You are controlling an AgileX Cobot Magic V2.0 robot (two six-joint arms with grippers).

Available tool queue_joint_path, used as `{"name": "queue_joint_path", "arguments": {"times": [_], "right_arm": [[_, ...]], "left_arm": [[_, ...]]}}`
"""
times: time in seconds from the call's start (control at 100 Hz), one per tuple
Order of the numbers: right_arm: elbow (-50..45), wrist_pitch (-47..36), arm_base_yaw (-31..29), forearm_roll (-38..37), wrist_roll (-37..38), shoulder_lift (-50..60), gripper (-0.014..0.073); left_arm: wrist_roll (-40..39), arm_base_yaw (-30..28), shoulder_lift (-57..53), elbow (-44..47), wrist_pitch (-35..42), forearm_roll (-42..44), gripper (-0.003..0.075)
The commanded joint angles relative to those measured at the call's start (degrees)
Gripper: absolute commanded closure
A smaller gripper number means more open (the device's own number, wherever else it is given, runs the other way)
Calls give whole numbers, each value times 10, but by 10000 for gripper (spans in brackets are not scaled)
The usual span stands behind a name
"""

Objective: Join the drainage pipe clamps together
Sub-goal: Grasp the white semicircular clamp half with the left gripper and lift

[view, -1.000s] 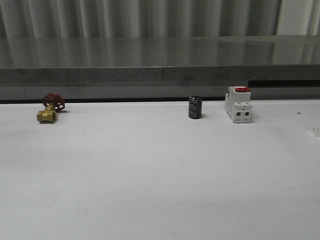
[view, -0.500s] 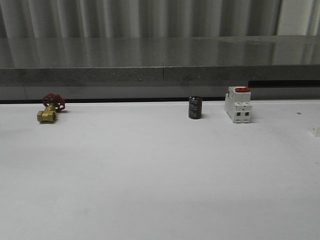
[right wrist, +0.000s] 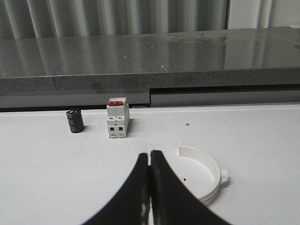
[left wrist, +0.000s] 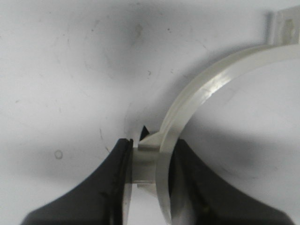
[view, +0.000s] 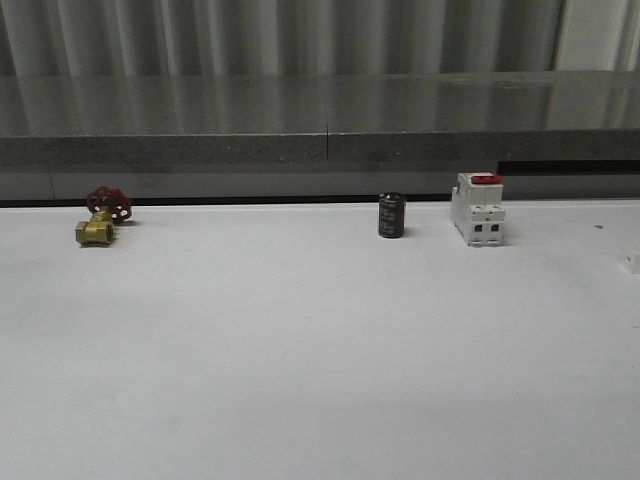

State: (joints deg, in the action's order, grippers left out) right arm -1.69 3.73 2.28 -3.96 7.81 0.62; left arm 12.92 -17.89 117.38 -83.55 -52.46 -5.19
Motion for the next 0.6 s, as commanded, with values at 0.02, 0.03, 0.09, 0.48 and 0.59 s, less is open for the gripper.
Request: {"name": "queue_joint_path", "arguments": {"times": [0.02, 0.03, 0.09, 0.48, 0.59], "right_arm": [[12, -50, -2, -5, -7, 2, 659], [12, -50, -2, -5, -7, 2, 659], [12, -50, -2, -5, -7, 2, 659], [12, -50, -2, -5, -7, 2, 659], [12, -50, -2, -5, -7, 2, 659]], "left_arm": [[0, 18, -71, -15, -30, -27, 741], [0, 20, -73, -15, -32, -28, 741], [-11, 42, -98, -12, -52, -33, 741], [-153, 290, -155, 39, -19, -29, 741], [-198, 357, -139, 39, 16, -24, 741]]}}
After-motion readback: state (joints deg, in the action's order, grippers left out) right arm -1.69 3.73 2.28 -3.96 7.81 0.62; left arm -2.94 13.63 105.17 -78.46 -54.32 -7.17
